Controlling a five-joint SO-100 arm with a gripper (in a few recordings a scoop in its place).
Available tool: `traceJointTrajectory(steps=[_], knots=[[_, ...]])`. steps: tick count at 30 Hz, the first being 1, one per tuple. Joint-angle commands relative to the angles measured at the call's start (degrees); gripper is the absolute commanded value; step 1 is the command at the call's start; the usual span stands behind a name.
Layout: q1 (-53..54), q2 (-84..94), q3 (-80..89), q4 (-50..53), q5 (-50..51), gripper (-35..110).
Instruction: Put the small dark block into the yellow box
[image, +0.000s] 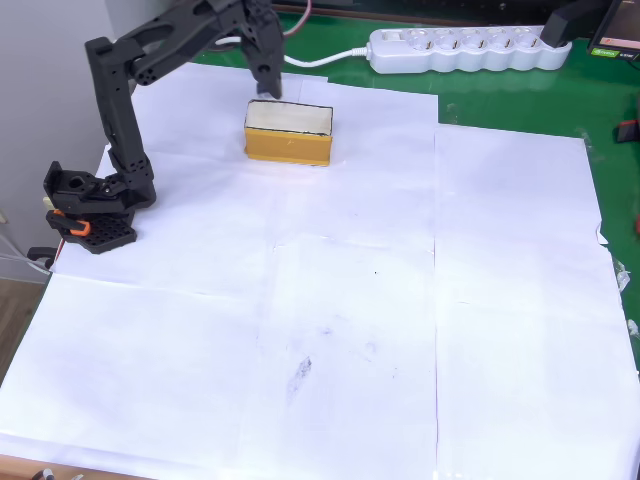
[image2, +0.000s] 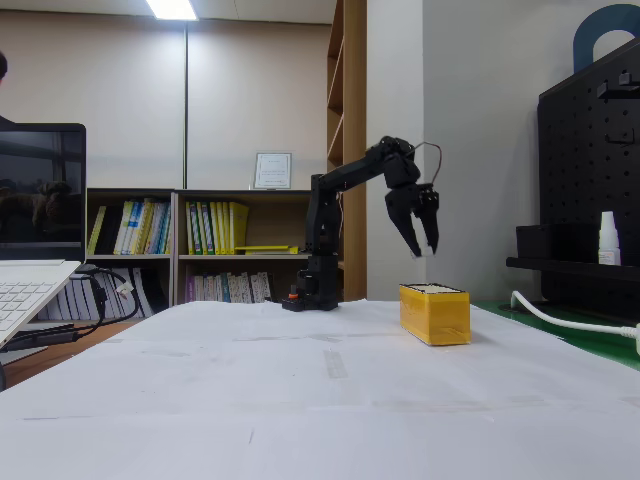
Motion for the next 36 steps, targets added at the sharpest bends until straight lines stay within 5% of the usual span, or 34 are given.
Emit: traceJointTrajectory(steps=[1,13,22,36], knots=[[0.5,1.5,1.4,-2.3,-2.0,0],[1.9,6.5,1.5,-4.7,-3.1,2],[2.2,6.3,1.5,-3.0,-3.0,32],[5.8,-12.6,2.4,5.6,-6.9,33]])
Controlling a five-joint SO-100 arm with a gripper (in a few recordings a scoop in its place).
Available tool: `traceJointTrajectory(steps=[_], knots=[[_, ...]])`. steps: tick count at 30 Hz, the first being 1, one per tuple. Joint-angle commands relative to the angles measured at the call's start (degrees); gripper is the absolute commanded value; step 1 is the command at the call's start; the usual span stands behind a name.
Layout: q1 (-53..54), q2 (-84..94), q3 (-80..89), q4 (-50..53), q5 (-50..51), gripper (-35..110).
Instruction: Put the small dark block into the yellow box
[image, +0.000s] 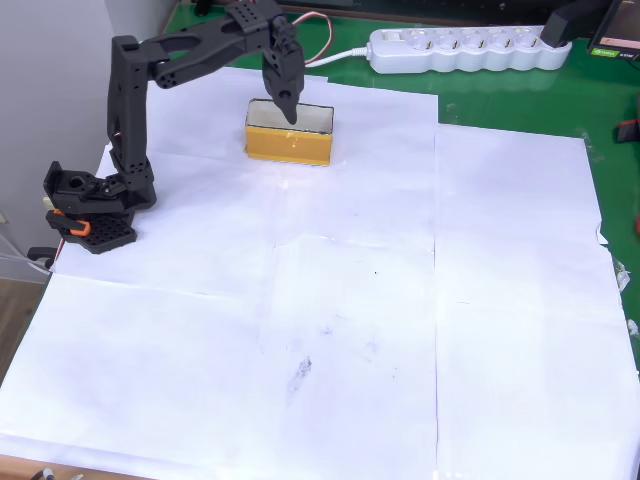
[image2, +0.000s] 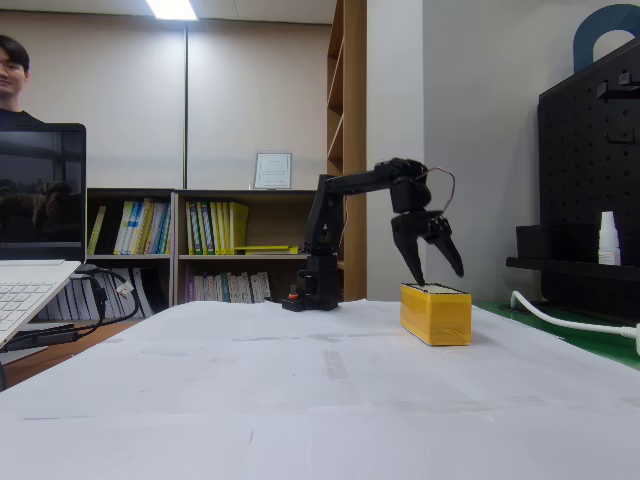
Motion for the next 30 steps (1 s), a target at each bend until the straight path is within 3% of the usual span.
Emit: traceJointTrajectory(steps=[1,9,17,30], knots=[[2.1,-13.5,1.8,3.8,-3.4,33],[12.3,-33.5,-7.4,7.3,-11.5,36],[25.0,-68.4,-60.5,-5.4,-27.3,40],[29.4,-97.3,-95.4,-7.8,-28.3,40]])
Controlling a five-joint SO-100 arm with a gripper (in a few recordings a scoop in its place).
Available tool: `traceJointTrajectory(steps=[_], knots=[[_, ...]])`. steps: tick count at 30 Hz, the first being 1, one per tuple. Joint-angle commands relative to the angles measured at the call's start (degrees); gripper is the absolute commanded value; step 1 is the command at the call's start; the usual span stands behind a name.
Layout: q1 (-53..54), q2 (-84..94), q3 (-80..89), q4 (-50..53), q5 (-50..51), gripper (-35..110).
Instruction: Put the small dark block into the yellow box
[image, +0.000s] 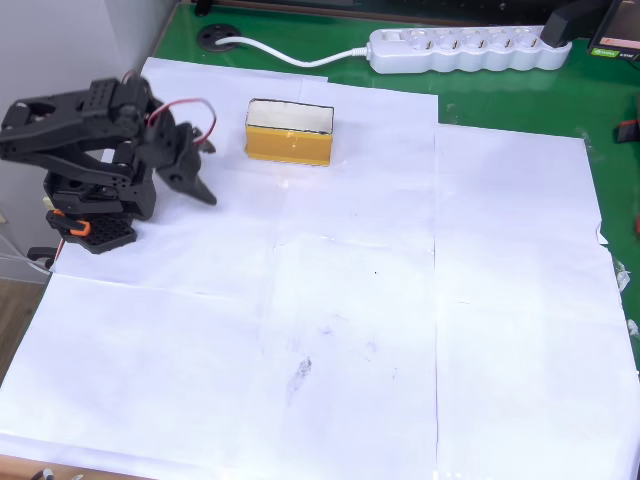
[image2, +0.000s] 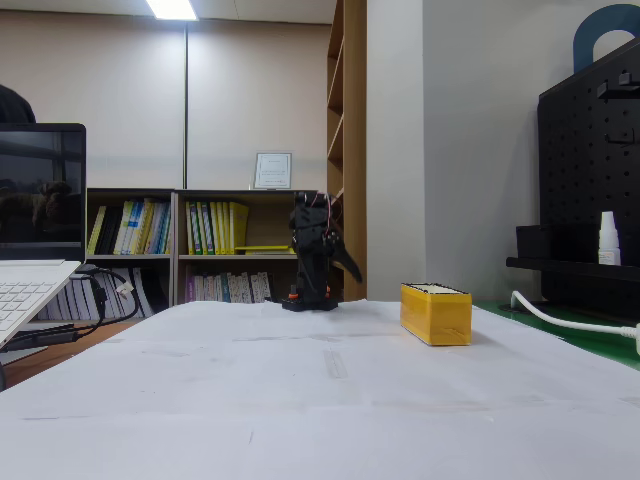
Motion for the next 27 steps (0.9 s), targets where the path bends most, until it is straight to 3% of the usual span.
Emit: traceJointTrajectory(steps=[1,3,6,7,17,27], knots=[[0.6,-6.1,-4.0,0.0,-0.9,40],[1.4,-8.4,-7.4,0.1,-1.0,39],[2.3,-8.4,-10.2,-0.9,-1.1,16],[2.3,-8.4,-10.2,-0.3,-1.0,15],[2.3,-8.6,-10.3,7.0,0.0,15],[2.8,-8.7,-10.3,7.2,1.0,15]])
